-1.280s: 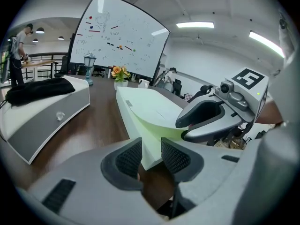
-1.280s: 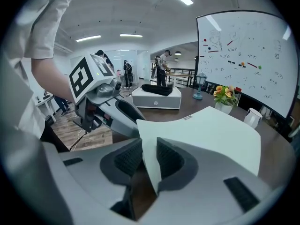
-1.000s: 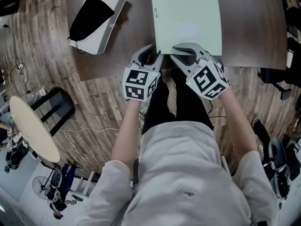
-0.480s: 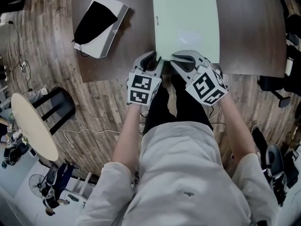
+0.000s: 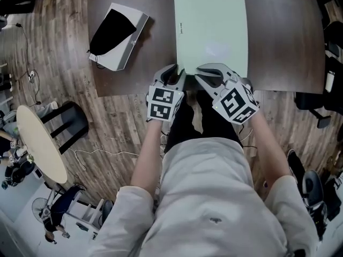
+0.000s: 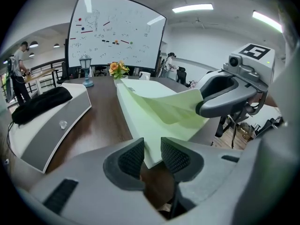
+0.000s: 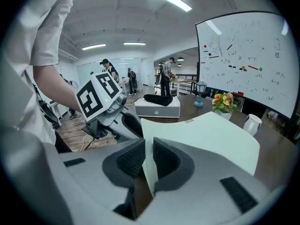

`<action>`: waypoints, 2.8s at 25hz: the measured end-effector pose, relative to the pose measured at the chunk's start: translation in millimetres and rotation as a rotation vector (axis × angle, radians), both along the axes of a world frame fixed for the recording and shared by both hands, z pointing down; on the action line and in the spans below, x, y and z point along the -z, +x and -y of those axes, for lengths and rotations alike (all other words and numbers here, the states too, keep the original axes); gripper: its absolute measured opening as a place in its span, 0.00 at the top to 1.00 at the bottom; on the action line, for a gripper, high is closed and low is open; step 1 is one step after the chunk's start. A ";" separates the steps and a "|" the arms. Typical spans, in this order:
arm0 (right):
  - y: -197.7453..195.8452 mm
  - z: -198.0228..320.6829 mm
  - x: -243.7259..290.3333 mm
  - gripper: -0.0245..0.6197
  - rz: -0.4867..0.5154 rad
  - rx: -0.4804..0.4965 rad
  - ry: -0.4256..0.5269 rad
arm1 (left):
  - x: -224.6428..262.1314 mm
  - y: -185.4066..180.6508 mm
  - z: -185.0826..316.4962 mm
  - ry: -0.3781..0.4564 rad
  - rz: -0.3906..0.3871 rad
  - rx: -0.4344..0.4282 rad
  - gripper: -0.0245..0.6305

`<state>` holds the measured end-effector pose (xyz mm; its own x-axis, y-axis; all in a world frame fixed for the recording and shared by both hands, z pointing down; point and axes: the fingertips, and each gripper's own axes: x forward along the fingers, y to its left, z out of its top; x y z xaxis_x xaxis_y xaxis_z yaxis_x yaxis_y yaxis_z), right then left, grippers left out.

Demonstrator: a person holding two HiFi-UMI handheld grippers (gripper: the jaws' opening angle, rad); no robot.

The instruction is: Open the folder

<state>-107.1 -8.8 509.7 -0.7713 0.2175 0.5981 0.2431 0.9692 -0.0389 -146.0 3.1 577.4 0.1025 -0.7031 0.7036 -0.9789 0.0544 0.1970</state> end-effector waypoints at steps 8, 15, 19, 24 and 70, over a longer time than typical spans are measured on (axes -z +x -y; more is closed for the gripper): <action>14.0 4.0 17.3 0.87 0.035 -0.020 0.022 | -2.0 -0.1 -0.7 -0.015 0.020 0.008 0.79; 26.3 13.3 38.6 0.88 0.076 -0.048 0.035 | -3.2 -0.6 -1.9 -0.037 0.048 0.022 0.79; 37.6 20.6 52.5 0.88 0.106 -0.070 0.035 | -3.2 0.1 -1.9 -0.048 0.074 0.019 0.80; 57.9 34.7 67.6 0.89 0.129 -0.108 0.040 | -3.5 -0.7 -2.1 -0.066 0.099 0.011 0.80; 243.3 143.6 68.5 0.95 0.181 -0.966 -0.029 | 66.3 122.0 119.1 0.043 0.084 -0.414 0.85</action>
<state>136.2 -152.4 441.2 -0.7047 -0.5421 0.4577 -0.6485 0.7538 -0.1057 -24.0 -116.0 511.1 0.3257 -0.6439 0.6923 -0.9292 -0.3532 0.1087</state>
